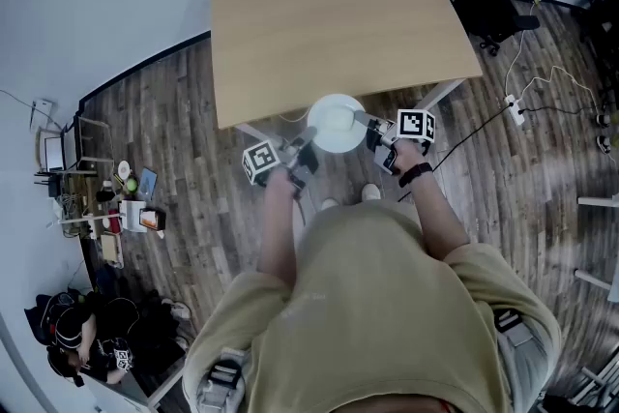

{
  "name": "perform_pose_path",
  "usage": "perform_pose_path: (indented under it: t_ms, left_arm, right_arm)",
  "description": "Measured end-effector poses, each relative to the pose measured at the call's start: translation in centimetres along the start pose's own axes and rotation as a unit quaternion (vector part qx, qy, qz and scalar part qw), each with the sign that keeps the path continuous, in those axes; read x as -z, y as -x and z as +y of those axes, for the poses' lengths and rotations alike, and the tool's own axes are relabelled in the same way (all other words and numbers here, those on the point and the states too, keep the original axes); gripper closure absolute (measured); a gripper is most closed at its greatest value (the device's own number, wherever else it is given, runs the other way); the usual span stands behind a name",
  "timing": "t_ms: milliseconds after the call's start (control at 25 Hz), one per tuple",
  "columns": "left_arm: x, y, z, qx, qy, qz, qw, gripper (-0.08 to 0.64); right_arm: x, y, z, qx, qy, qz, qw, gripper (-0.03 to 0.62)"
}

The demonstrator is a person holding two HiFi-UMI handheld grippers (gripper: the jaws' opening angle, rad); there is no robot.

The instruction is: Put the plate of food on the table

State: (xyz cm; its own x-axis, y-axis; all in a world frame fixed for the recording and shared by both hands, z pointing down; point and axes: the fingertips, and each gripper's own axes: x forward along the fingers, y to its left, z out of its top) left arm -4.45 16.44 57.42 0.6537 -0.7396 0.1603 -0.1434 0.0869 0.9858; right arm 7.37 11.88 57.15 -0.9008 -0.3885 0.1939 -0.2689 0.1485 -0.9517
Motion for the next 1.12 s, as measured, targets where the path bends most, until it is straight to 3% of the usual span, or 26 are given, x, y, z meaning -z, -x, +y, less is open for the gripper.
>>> perform_pose_path:
  t_ms: [280,480,720,880,1120]
  left_arm:
    - [0.9,-1.0,-0.5,0.017,0.013,-0.011,0.9997,0.543]
    - [0.3,-0.4,-0.1,0.005,0.03,-0.023,0.9993,0.545]
    - [6.2,-5.4,0.8,-0.01,0.03,-0.047,0.9984,0.543]
    - [6.3,-4.6,2.5,-0.032,0.038,-0.061,0.9969,0.54]
    - [3.4,-5.2,5.8,-0.072,0.013,-0.063,0.9953,0.54]
  right_arm:
    - [-1.1,1.2,0.8,-0.022,0.063,-0.024,0.997,0.561]
    - [-1.1,0.5,1.5,-0.014,0.083,-0.028,0.996,0.555]
    - [-2.9,6.1,-2.6,-0.011,0.153,-0.026,0.988,0.543]
    - [-1.6,5.4,-3.9,-0.021,0.141,-0.018,0.99,0.541]
    - [-2.3,2.0,-6.0,0.008,0.14,0.0,0.99,0.541]
